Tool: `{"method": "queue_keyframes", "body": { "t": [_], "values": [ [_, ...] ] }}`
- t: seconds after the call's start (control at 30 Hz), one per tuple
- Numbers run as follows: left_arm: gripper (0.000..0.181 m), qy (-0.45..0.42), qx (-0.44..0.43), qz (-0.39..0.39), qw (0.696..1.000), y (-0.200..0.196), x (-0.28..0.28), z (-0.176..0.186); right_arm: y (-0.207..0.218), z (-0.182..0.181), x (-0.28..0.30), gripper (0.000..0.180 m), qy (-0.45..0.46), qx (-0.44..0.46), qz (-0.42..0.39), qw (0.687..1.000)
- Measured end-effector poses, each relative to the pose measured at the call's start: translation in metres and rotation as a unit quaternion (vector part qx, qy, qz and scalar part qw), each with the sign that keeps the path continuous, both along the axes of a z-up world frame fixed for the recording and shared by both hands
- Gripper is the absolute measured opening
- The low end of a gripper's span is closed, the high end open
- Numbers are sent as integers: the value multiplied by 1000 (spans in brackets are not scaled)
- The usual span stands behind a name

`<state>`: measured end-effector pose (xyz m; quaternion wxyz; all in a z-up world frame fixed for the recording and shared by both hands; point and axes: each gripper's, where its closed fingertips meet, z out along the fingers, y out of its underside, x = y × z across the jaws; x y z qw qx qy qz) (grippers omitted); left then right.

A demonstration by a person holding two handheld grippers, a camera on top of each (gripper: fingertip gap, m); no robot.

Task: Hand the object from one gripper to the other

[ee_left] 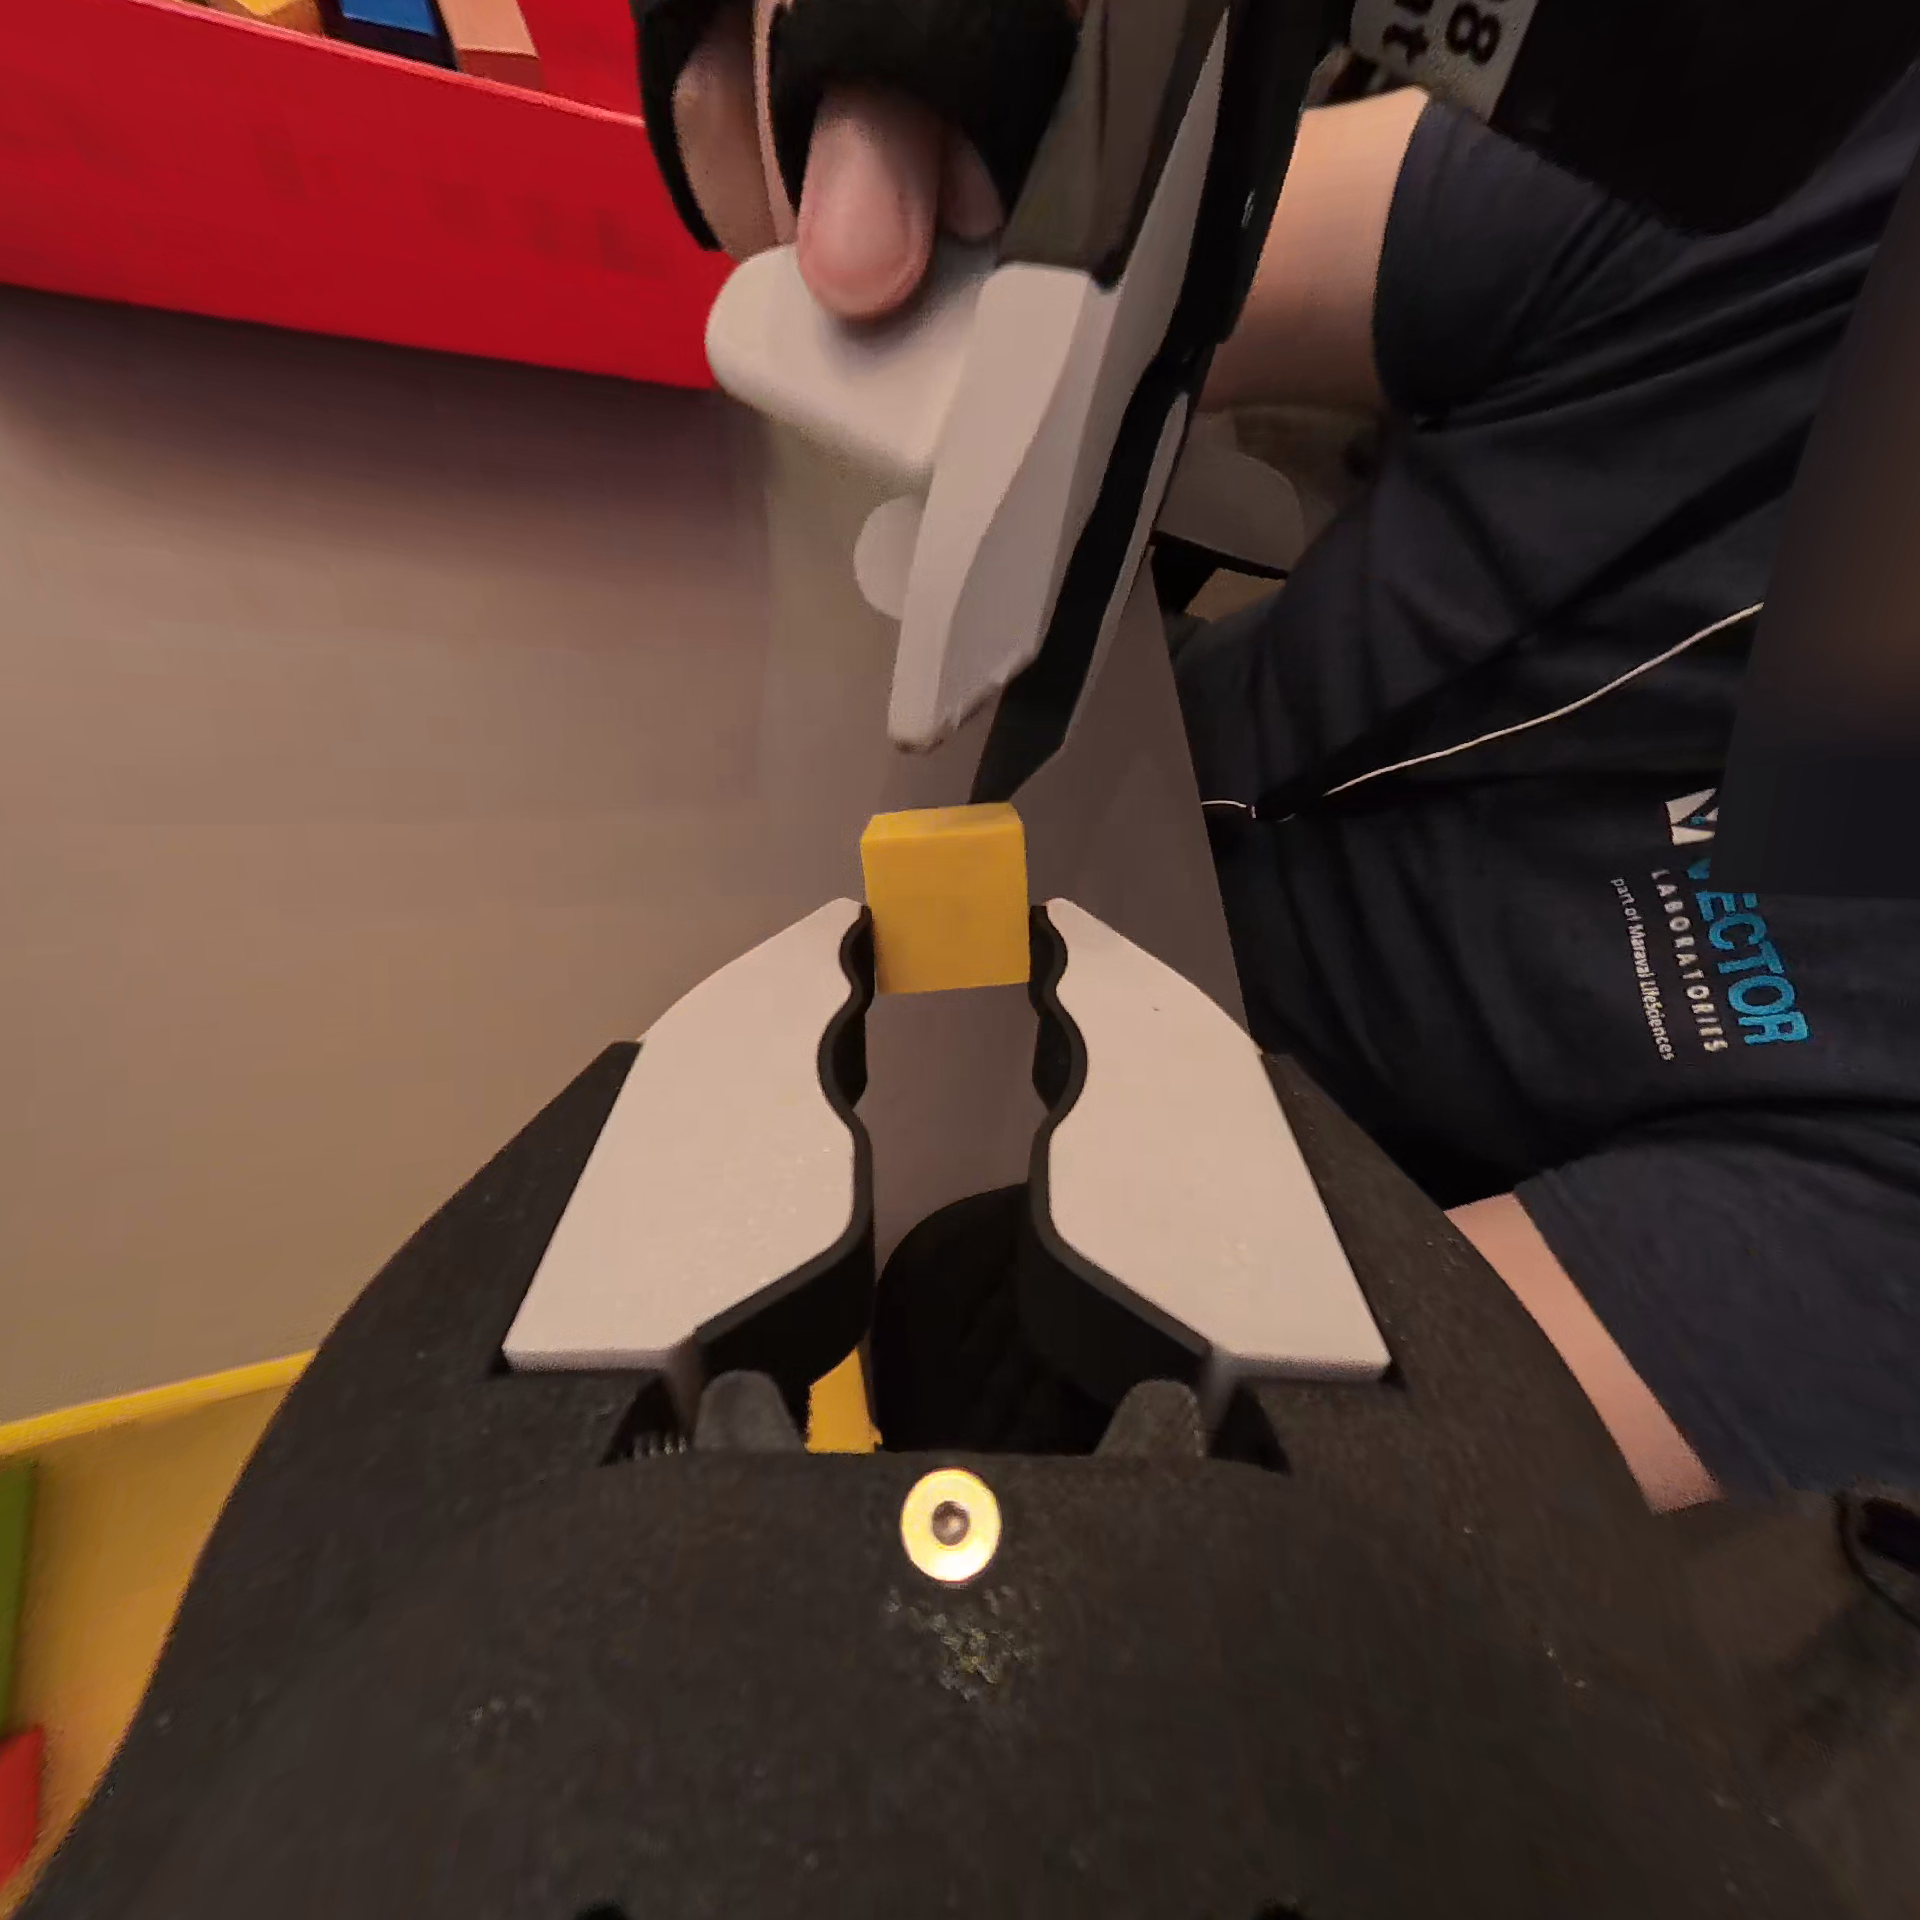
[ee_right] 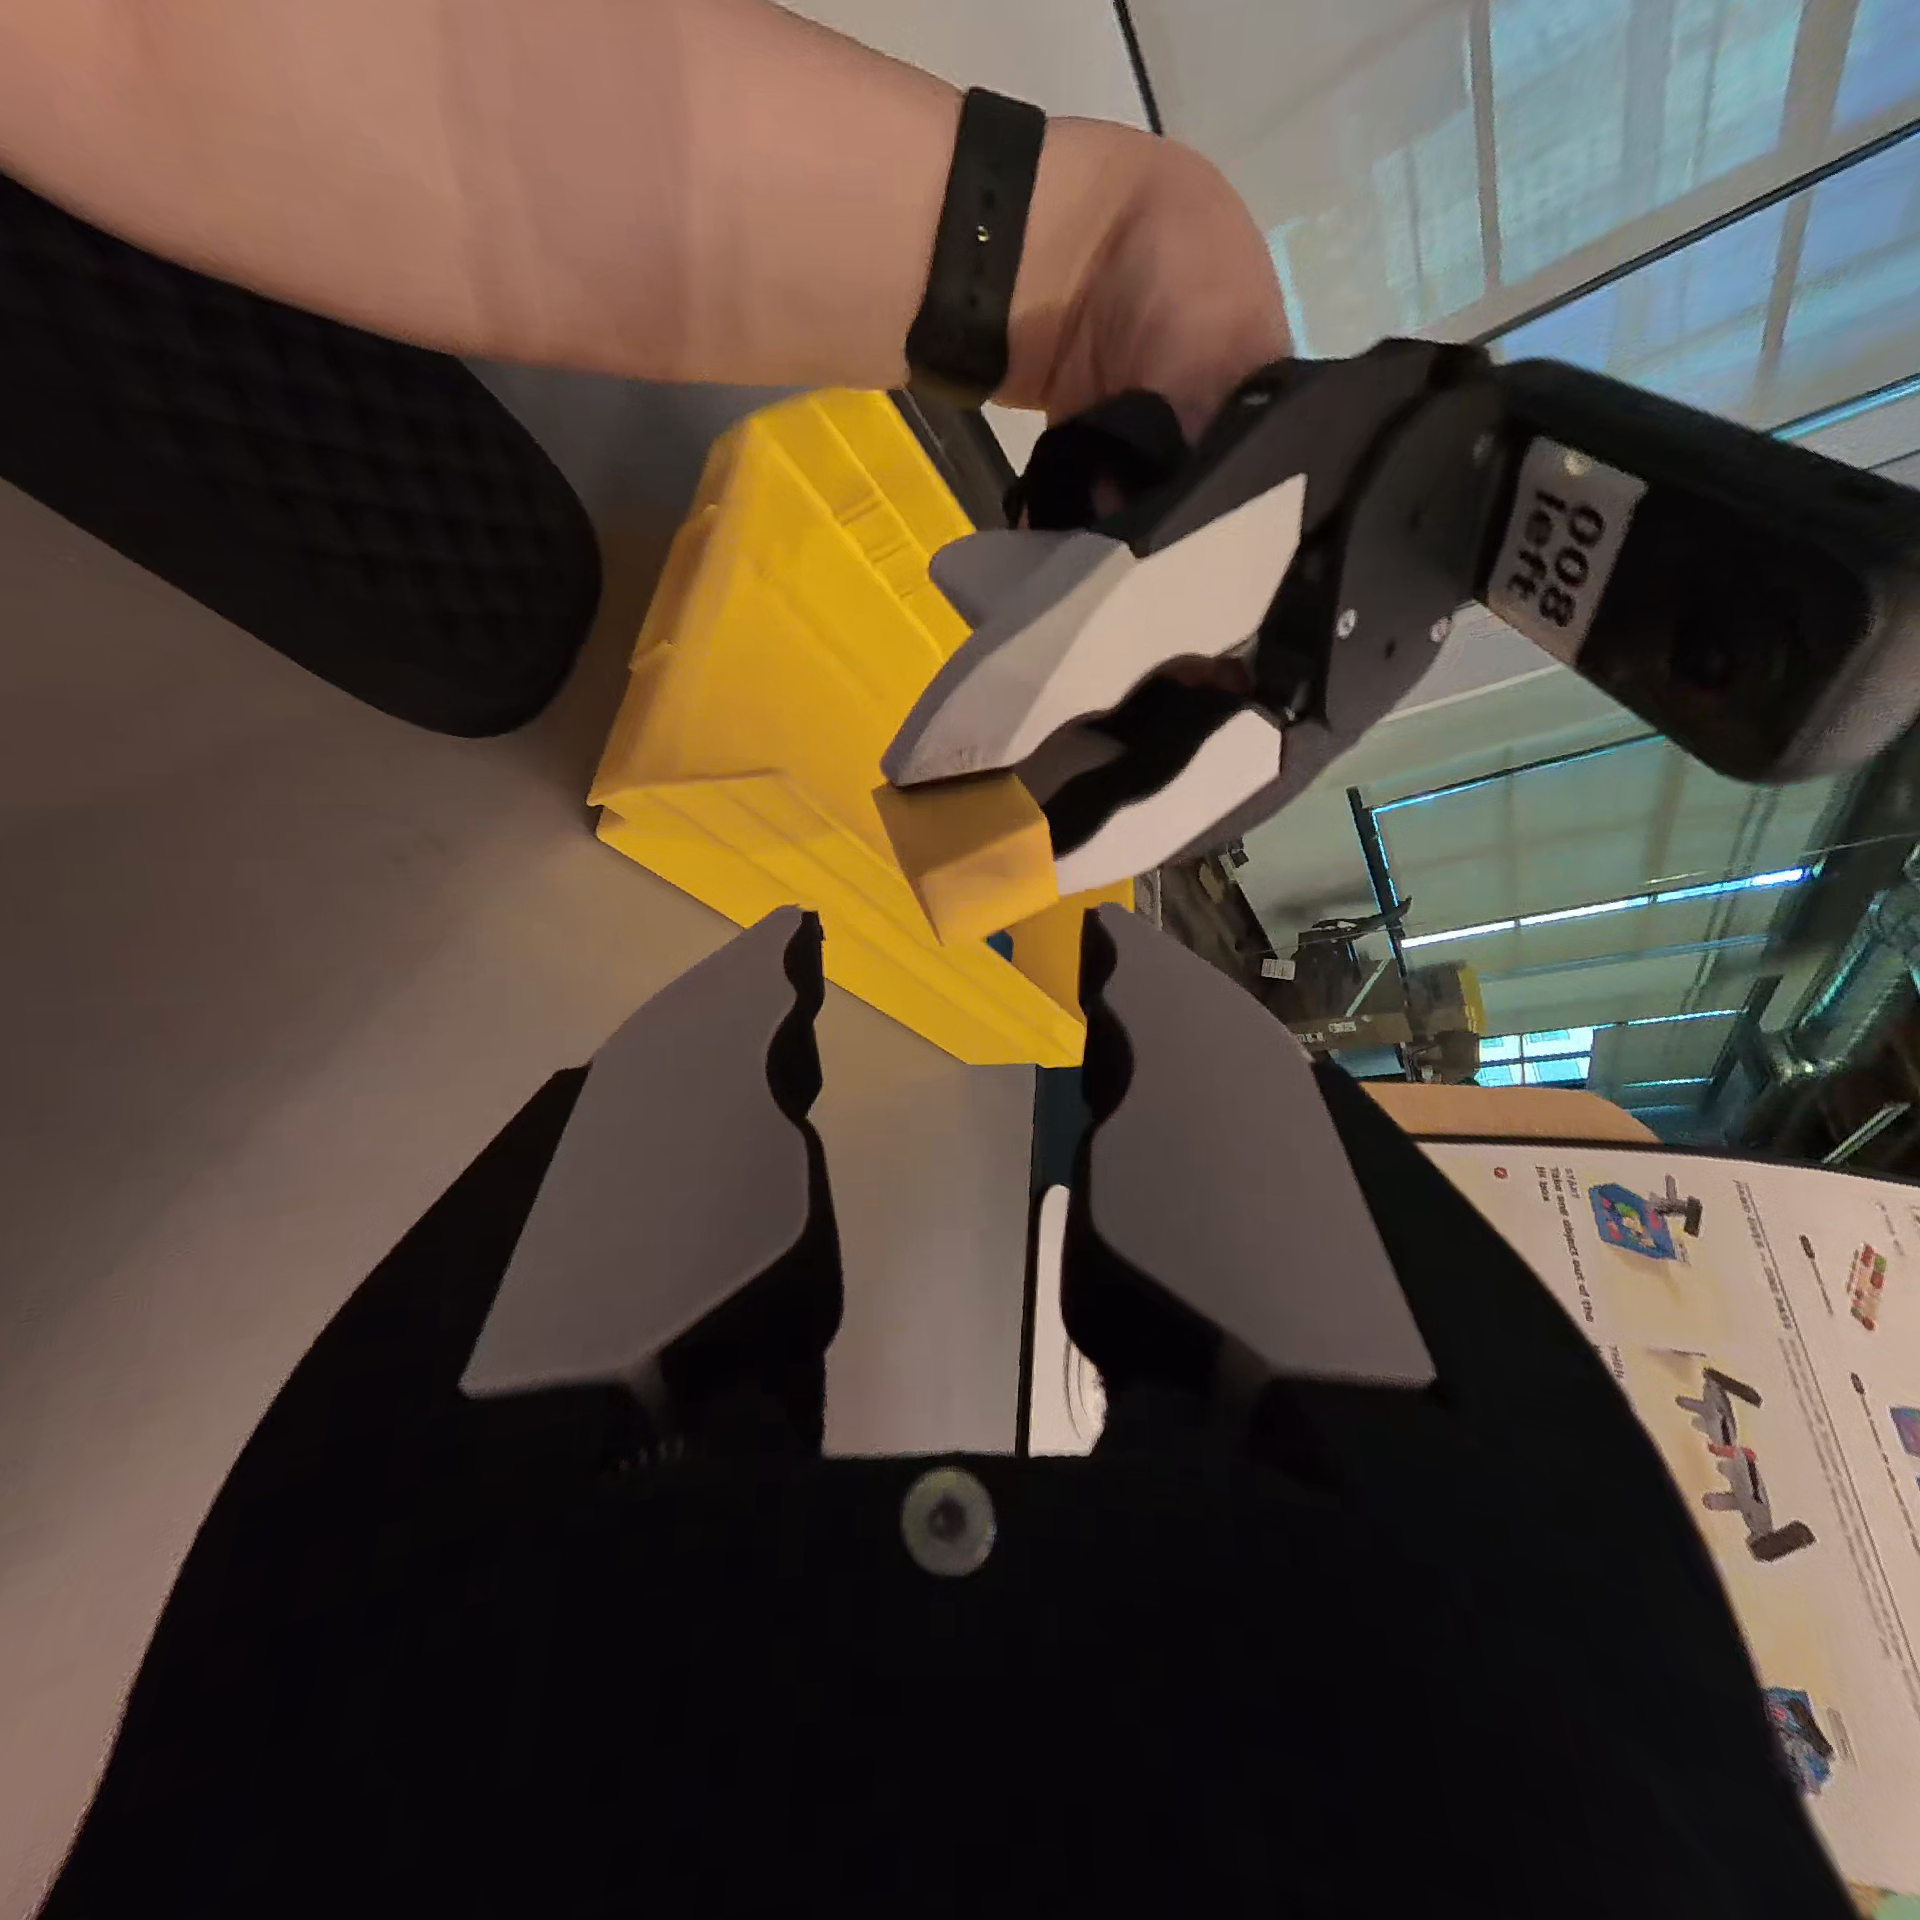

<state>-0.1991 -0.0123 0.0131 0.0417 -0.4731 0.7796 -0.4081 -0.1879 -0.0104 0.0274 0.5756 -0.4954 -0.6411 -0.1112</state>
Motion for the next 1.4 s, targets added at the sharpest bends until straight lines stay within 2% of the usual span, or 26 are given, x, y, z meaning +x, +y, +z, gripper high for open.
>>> {"method": "queue_keyframes", "body": {
  "t": [0.4,0.47,0.57,0.7,0.77,0.83,0.9,1.03,1.2,1.4],
  "values": [
    [29,16,-5,-13,1000,-7,11,-7,2,-8,-3,30,-20,4,-6,1000],
    [42,9,-7,4,1000,-2,14,-5,3,-6,-1,30,-14,2,-7,1000],
    [46,-1,-7,37,999,11,15,-1,5,1,12,29,-6,-13,-23,1000],
    [47,-32,-7,88,996,32,9,10,18,20,103,29,11,-73,-151,986],
    [46,-50,-18,99,994,36,5,19,18,25,174,29,68,-142,-241,958],
    [45,-59,-19,104,993,38,2,23,7,7,241,29,119,-233,-323,910],
    [45,-58,-13,105,993,39,0,22,-3,-24,301,29,128,-287,-402,860],
    [45,-51,-9,104,993,39,1,19,-23,-96,344,29,111,-407,-424,801],
    [45,-41,-4,100,994,37,2,14,-17,-133,336,30,105,-447,-367,809],
    [44,-40,-5,101,994,37,3,14,-18,-163,348,30,78,-480,-395,780]
  ]
}}
